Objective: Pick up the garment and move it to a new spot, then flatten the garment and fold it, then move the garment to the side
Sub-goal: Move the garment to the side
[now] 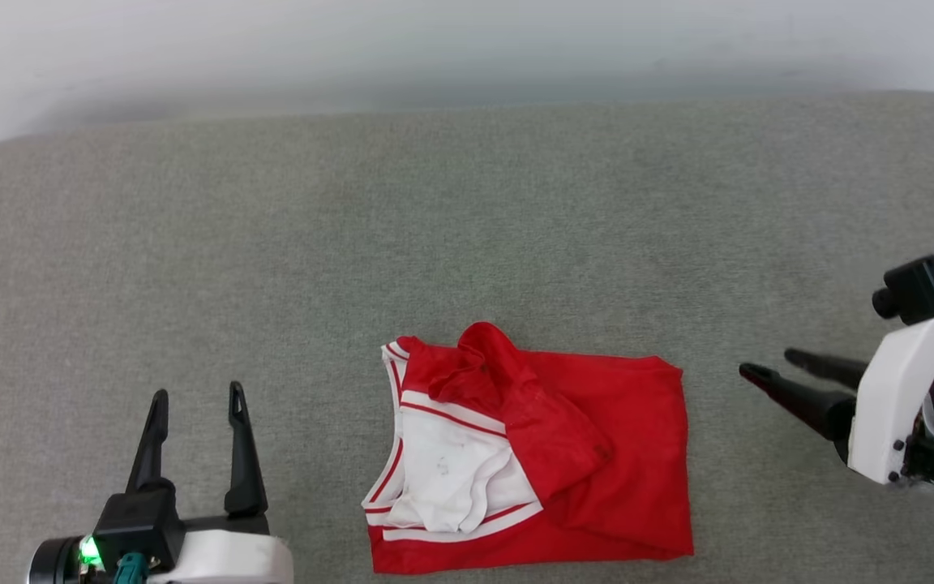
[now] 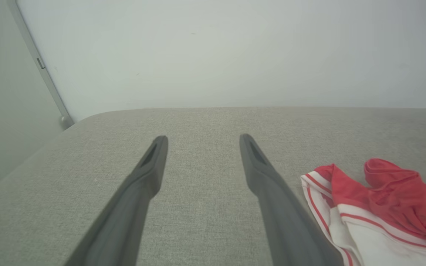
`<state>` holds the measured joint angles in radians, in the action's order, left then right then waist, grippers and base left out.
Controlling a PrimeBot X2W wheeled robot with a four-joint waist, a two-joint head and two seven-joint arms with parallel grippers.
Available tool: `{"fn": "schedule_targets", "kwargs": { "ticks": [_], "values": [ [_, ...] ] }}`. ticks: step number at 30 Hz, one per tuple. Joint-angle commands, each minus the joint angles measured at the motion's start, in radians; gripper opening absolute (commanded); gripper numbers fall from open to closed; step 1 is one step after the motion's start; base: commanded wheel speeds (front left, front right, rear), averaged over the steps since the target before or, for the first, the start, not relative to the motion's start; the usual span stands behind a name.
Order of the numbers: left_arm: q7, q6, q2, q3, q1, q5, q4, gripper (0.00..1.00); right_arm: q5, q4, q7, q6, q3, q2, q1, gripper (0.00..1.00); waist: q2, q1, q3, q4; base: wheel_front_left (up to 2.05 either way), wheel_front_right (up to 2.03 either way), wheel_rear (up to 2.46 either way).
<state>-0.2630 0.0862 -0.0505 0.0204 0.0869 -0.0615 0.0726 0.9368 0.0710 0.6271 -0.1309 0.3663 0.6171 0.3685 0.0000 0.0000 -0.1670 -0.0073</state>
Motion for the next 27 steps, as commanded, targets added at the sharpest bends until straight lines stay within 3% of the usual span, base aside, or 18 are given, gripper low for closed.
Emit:
{"fn": "schedule_targets", "kwargs": {
  "ticks": [1, 9, 19, 26, 27],
  "values": [
    [-0.002, -0.005, 0.0, -0.004, -0.02, -0.001, 0.002, 1.0, 0.037, 0.013, 0.016, 0.0, -0.006, 0.002, -0.015, 1.0, 0.0, 0.0, -0.018, 0.012, 0.0, 0.0, 0.0],
    [-0.002, -0.012, 0.001, -0.01, -0.064, 0.004, 0.014, 1.0, 0.18, 0.079, 0.063, 0.0, 0.017, -0.043, -0.054, 1.0, 0.0, 0.0, -0.081, 0.037, 0.0, 0.0, 0.0],
    [-0.002, -0.012, 0.0, -0.029, -0.115, 0.002, 0.02, 1.0, 0.209, 0.185, 0.045, 0.001, 0.138, -0.159, -0.022, 1.0, 0.0, 0.0, -0.155, 0.053, 0.0, 0.0, 0.0],
    [-0.002, -0.007, 0.0, -0.043, -0.137, -0.003, 0.01, 1.0, 0.176, 0.264, 0.026, 0.006, 0.263, -0.193, -0.019, 1.0, 0.0, 0.0, -0.171, 0.065, 0.0, 0.0, 0.0],
    [-0.002, -0.007, 0.0, -0.045, -0.137, -0.004, 0.008, 1.0, 0.169, 0.267, 0.014, 0.006, 0.275, -0.19, -0.011, 0.5, 0.0, 0.0, -0.169, 0.067, 0.0, 0.0, 0.0]
  ]
}}
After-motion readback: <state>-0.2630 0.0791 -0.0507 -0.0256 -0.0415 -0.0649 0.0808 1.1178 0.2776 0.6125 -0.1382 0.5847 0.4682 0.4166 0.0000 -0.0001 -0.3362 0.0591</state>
